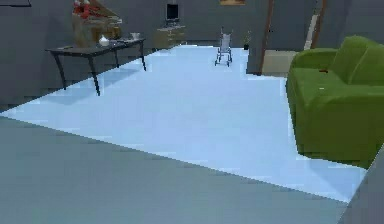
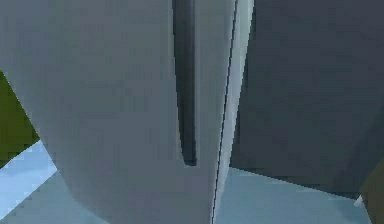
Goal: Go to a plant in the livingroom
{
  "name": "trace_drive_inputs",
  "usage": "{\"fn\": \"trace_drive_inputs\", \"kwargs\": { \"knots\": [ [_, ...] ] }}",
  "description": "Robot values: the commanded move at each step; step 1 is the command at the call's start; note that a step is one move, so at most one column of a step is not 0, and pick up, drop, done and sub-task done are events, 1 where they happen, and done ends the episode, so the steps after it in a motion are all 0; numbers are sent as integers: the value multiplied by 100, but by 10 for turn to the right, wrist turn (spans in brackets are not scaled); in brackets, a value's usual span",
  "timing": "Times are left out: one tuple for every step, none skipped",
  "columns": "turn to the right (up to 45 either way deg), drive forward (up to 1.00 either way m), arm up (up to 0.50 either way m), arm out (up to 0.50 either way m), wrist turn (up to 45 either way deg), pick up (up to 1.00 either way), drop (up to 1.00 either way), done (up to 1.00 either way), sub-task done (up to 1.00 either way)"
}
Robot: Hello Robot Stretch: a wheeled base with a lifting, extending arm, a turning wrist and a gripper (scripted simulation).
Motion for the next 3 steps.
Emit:
{"fn": "trace_drive_inputs", "kwargs": {
  "knots": [
    [0,100,0,0,0,0,0,0,0],
    [0,100,0,0,0,0,0,0,0],
    [0,100,0,0,0,0,0,0,0]
  ]
}}
